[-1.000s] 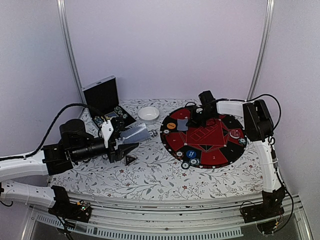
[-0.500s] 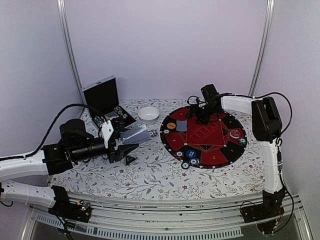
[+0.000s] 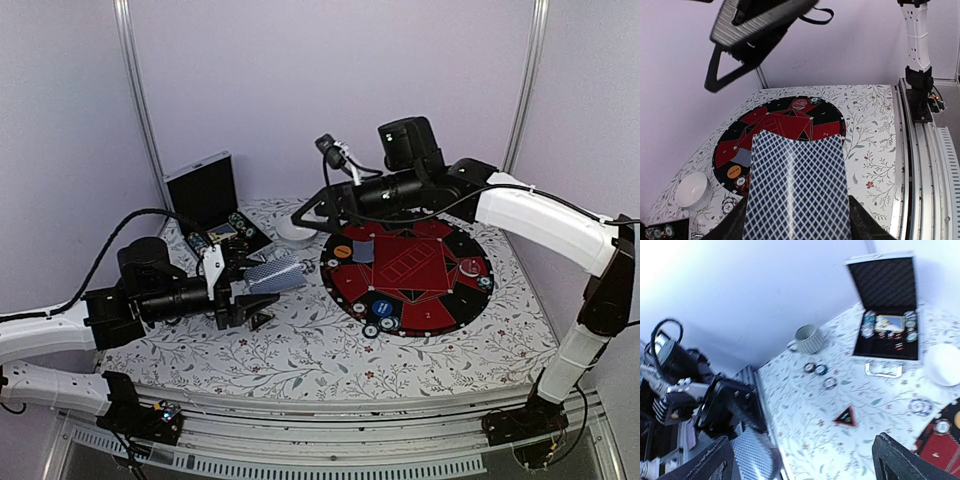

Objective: Distribute texas hold em gaming equipment
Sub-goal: Distribute the poker card in the big blind area, then pick up the poker card from the face-down deck piles, then distribute the poker card in the small blind area.

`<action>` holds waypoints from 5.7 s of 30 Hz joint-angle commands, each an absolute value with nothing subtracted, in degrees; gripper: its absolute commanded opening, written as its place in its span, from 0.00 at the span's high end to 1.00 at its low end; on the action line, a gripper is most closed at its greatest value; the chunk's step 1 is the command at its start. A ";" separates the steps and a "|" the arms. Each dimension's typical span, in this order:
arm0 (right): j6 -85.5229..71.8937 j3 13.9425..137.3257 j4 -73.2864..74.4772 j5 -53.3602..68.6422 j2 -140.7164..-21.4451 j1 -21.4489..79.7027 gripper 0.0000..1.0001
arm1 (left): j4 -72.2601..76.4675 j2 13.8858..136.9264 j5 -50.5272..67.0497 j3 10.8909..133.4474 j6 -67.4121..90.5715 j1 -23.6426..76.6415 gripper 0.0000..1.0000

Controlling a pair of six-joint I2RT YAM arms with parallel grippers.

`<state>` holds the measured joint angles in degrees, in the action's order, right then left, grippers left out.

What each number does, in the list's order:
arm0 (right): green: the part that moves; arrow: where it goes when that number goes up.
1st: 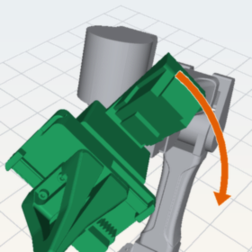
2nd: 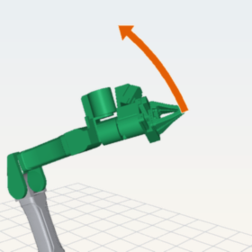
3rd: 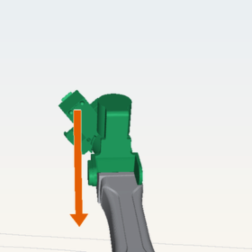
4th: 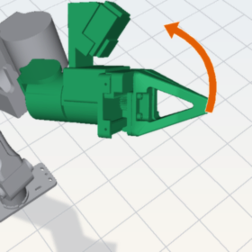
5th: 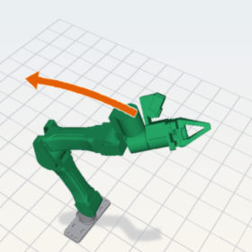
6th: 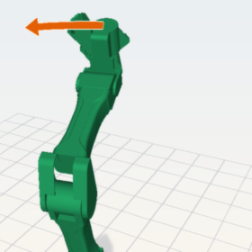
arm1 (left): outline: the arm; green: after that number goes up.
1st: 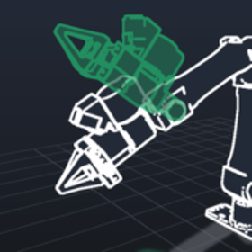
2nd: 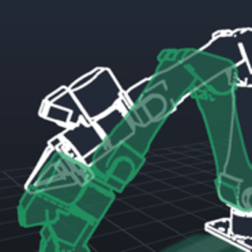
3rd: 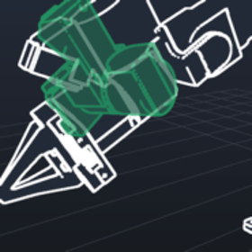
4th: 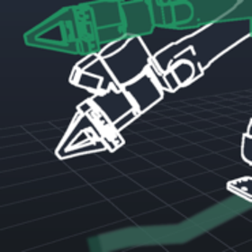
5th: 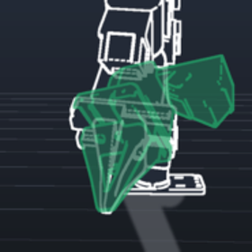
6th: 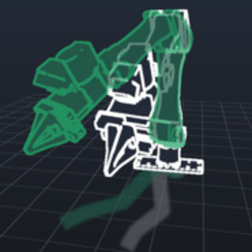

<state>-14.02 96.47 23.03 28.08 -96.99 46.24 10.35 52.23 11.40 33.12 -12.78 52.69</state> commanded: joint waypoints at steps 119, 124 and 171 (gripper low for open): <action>-28.86 60.74 24.73 35.34 -73.45 19.15 0.98 | 12.22 51.95 10.86 33.06 -13.22 52.21 0.47; -30.72 46.68 24.91 28.71 -71.22 17.46 0.98 | 12.37 52.56 11.04 33.21 -13.28 52.21 0.47; -14.82 80.04 6.53 38.51 -91.66 52.60 0.01 | 12.44 52.47 12.65 33.05 -14.07 52.32 0.47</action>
<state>-18.15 76.88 17.72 25.39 -88.68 48.38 10.83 52.88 12.29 32.84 -13.52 52.60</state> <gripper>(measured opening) 0.989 0.529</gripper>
